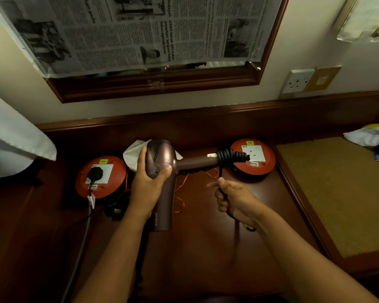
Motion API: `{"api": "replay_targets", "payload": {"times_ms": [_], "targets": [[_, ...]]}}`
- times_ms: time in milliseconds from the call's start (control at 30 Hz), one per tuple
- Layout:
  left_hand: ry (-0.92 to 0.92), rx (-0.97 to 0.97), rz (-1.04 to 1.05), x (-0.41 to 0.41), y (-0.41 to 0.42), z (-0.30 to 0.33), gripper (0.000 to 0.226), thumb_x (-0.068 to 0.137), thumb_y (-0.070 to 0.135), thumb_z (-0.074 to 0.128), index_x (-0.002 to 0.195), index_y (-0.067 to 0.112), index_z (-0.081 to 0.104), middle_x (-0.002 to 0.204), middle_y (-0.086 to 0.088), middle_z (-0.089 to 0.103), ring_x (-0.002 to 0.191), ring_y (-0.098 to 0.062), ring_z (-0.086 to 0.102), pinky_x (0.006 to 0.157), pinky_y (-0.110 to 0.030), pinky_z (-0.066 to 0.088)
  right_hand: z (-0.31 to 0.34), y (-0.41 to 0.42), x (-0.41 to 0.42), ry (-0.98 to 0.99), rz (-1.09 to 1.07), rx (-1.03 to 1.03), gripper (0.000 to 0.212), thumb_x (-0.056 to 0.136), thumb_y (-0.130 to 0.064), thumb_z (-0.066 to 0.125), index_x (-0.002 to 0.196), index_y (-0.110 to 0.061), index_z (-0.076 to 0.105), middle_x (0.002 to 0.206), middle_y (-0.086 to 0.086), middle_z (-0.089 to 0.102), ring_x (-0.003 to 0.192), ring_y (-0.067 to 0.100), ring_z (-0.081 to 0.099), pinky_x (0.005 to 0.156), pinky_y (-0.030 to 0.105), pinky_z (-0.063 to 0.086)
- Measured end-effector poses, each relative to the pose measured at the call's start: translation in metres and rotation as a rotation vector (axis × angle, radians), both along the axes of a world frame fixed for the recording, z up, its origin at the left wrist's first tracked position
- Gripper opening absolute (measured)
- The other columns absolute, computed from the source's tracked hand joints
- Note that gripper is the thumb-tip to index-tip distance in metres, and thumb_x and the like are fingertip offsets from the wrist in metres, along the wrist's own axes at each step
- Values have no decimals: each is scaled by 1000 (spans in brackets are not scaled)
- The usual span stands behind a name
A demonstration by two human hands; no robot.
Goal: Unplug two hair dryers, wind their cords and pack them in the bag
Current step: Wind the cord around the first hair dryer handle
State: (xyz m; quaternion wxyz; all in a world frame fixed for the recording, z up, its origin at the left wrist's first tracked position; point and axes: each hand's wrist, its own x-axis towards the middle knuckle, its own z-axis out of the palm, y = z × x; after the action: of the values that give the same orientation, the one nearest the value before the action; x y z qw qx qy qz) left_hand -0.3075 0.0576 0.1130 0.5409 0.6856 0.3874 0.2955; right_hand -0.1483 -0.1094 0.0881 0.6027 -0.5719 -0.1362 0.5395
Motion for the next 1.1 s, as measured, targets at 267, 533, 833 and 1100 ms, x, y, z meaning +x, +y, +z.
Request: {"api": "replay_targets", "payload": {"times_ms": [267,533,833,1100], "targets": [[14,-78,-11,-9,9,0,83,81,39,72,144,50,19,149,3,34,126,-23,48,95,-50,50,-2,5,26,-330,116,-201,56,88,-47,53,94,7,63,50,0,38,39,10,31,43,25,31],[-56,-125,-54,-12,9,13,70,80,24,74,139,33,38,127,3,56,110,-16,61,87,-38,55,0,14,52,-222,220,-137,25,97,-22,48,97,-3,64,64,-1,42,52,10,35,51,23,31],[-25,-56,-170,-18,11,21,78,68,33,77,132,42,34,118,20,53,103,2,58,74,-16,51,26,34,85,-730,264,-335,25,86,4,57,68,-10,67,54,5,54,44,13,44,42,23,36],[19,11,-217,-17,11,17,94,61,46,77,139,46,26,128,15,47,111,-7,56,82,-23,54,69,42,84,-1111,399,-294,13,83,-27,71,86,-15,74,77,0,70,70,10,64,61,21,51]]}}
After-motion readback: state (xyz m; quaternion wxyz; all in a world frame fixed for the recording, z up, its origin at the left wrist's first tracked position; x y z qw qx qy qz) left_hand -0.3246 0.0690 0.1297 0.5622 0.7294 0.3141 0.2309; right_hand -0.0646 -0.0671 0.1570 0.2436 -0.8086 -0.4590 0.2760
